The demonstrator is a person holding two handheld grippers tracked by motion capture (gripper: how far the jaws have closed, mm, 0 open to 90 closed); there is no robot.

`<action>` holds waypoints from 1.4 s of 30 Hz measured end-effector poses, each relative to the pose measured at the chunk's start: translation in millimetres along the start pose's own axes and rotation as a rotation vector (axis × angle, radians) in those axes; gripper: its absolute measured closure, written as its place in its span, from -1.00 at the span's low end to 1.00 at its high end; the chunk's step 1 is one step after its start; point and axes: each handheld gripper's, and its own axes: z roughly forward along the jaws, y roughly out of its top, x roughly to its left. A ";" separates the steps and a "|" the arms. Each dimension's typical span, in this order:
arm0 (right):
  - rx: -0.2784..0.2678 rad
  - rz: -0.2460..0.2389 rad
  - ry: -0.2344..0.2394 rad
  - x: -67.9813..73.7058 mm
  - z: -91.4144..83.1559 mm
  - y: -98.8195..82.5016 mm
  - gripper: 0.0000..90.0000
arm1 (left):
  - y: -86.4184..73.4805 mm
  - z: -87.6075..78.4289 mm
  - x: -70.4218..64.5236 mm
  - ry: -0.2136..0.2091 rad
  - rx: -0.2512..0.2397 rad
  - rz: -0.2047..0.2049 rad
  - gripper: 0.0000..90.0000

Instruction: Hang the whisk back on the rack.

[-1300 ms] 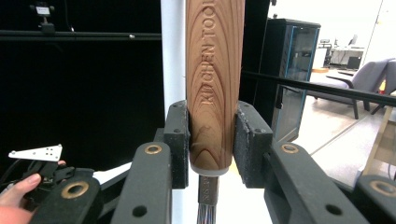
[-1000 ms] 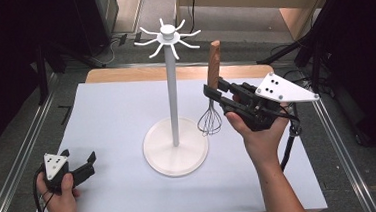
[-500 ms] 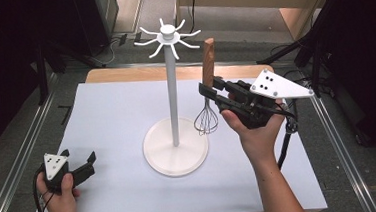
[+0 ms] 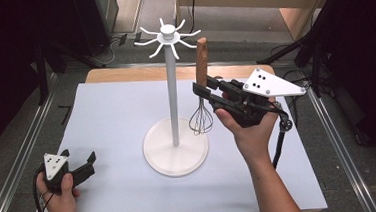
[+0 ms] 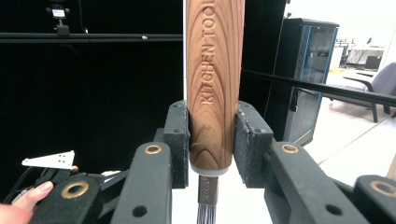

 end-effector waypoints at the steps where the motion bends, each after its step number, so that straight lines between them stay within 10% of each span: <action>1: 0.001 0.004 -0.001 0.2 0.5 -0.2 0.58 | 0.0 0.0 0.0 0.000 0.001 0.002 -0.67; 42: 0.009 0.052 0.106 -9.4 17.2 -1.2 0.58 | 0.0 0.1 -0.1 -0.001 0.001 0.000 -0.67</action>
